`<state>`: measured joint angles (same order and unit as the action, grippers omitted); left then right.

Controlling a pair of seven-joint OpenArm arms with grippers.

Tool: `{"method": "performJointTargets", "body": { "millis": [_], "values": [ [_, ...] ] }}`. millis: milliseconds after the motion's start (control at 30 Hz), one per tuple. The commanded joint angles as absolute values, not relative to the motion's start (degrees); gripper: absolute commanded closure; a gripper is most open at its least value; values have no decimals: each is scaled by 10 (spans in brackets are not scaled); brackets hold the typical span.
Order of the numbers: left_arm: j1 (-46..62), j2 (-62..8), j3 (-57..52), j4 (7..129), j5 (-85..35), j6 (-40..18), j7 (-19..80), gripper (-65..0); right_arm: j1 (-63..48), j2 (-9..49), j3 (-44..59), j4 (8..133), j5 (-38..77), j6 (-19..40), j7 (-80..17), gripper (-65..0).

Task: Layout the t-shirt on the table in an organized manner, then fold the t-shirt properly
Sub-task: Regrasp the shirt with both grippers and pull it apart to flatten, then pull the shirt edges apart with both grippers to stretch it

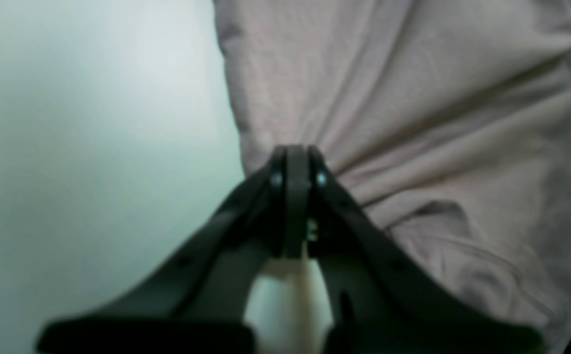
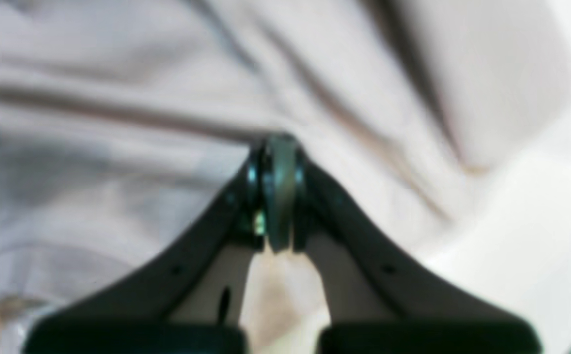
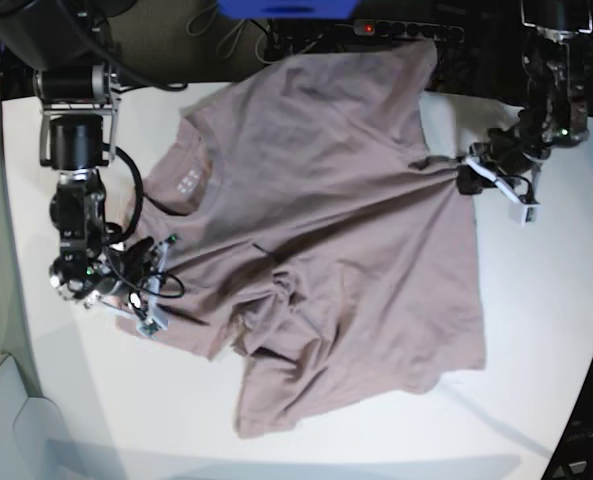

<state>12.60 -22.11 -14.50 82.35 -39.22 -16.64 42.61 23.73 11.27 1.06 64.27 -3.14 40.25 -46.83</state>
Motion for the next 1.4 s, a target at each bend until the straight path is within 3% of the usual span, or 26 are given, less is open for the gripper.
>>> {"method": "performJointTargets", "body": {
  "millis": [0,100,267,367,600,833,1033,1367],
  "values": [
    [124,-224,-172,864,-393,-165,419,-1,254,117,27,680,-23,400,-455,0],
    [123,-207,-234,914,-393,-165,429,-1,219,113,56,771,-23,400,-461,0],
    [45,-204,-263,890,-391,-163,431,-1,152,91,57,925,-22,400,-549,0],
    [-25,-202,-263,823,-354,-165,428,-2,87,58,54,996,-19,400,-596,0],
    [-205,-166,-218,623,-203,-166,415,-2,-66,-7,0,1101,-20,400,-603,0],
    [-287,-155,-142,451,-102,-162,284,-2,-138,-8,-94,1101,-22,400,-582,0],
    [-301,-156,-109,327,-82,-162,239,-3,-134,-4,-94,995,-23,400,-540,0],
    [-183,-204,-138,332,-87,-167,239,-1,-37,60,-3,825,-23,400,-480,0]
  ]
}}
